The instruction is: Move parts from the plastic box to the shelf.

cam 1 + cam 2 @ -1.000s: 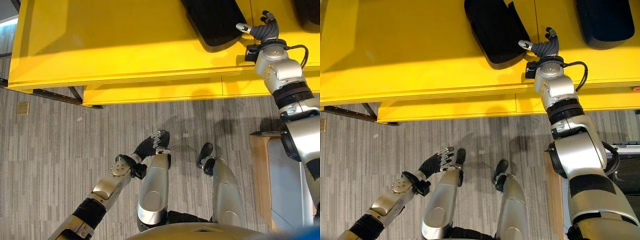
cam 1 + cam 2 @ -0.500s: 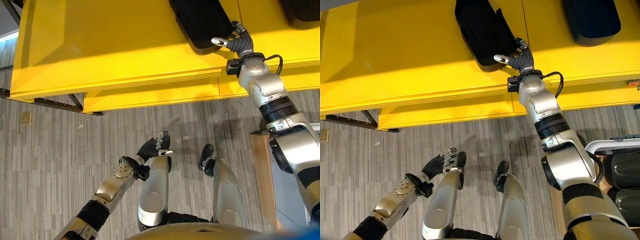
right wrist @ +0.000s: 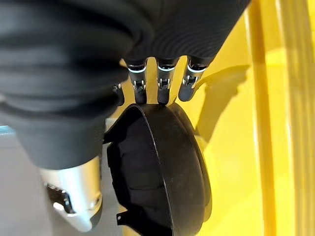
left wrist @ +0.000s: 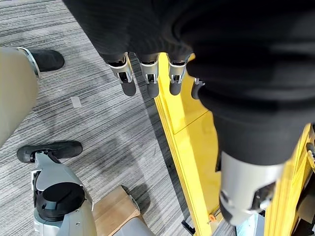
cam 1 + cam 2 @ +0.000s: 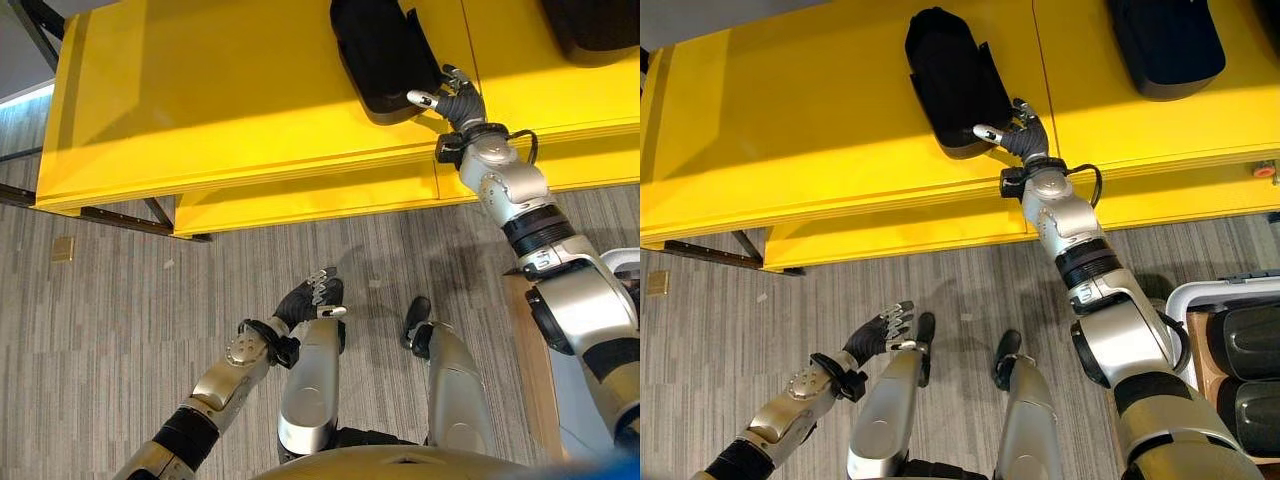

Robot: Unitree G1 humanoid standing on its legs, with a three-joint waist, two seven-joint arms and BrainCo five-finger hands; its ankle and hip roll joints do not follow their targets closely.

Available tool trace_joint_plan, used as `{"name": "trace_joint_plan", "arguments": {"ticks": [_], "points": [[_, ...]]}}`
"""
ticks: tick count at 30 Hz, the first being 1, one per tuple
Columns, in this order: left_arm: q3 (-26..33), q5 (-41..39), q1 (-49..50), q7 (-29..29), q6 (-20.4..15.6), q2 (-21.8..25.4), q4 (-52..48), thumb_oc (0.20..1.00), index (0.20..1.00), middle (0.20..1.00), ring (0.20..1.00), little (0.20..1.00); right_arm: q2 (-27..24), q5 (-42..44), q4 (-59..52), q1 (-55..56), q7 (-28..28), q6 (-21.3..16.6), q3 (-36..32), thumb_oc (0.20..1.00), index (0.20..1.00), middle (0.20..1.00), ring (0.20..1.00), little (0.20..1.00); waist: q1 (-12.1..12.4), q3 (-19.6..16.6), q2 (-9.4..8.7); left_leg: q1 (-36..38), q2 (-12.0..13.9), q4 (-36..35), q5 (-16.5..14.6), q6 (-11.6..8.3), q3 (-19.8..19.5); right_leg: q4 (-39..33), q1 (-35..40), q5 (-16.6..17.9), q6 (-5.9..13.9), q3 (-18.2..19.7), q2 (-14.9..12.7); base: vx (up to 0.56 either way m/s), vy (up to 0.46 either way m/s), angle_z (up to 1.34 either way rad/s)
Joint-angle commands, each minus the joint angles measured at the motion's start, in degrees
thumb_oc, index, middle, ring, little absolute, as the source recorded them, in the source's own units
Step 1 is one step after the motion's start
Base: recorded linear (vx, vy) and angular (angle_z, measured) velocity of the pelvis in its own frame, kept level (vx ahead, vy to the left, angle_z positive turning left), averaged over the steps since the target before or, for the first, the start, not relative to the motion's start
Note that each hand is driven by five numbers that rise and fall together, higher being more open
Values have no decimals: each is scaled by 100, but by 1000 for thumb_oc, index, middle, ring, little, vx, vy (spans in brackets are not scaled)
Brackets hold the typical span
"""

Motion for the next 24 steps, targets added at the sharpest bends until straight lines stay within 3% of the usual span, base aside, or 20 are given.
{"name": "trace_joint_plan", "arguments": {"ticks": [1,11,16,18,20,21,23,24], "points": [[-210,-41,221,114,-370,-56,-262,1000,1000,1000,1000,1000,550,273,92,470,279,133,104,1000,1000,1000,1000,1000,223,225,6,197,147,-569,577,151,40,533,266,-231,473,108,-112,-8,30,-1],[-218,-23,246,110,-462,-101,-213,1000,1000,1000,1000,1000,674,205,30,671,404,57,170,1000,1000,1000,1000,1000,211,225,43,248,121,-601,592,152,42,484,312,-195,493,104,-149,-4,10,0],[-265,-7,257,149,-496,-150,-213,1000,1000,1000,1000,1000,768,187,-73,731,131,-61,287,1000,1000,1000,1000,1000,205,225,62,285,116,-610,599,155,52,472,346,-187,490,105,-165,0,0,0],[-285,-19,256,170,-555,-171,-182,1000,1000,1000,1000,1000,768,87,-26,710,-246,-470,216,1000,1000,1000,1000,1000,202,225,76,306,111,-624,601,157,52,460,366,-185,490,106,-170,-8,11,2],[-259,-52,243,166,-548,-169,-196,1000,1000,1000,1000,1000,686,-144,-51,671,-260,-711,14,1000,1000,1000,1000,1000,180,225,72,320,96,-627,582,156,43,437,381,-183,503,111,-167,-41,25,5],[-285,-29,224,233,-552,-243,-202,1000,1000,1000,1000,1000,685,-283,-262,718,-982,-914,31,1000,1000,1000,1000,1000,138,225,77,336,104,-638,594,154,58,404,392,-160,496,137,-150,-41,25,2],[-287,-16,222,262,-537,-270,-221,1000,1000,1000,1000,1000,666,-282,-279,729,-1286,-1092,10,1000,1000,1000,1000,1000,123,225,84,349,107,-642,593,157,69,391,402,-155,492,149,-147,-8,26,0],[-309,-53,216,345,-583,-302,-206,1000,1000,1000,1000,1000,566,-469,-201,756,-1755,-1561,-370,1000,1000,1000,1000,1000,55,225,97,394,112,-656,563,163,83,367,426,-160,498,183,-149,-24,55,0]]}}
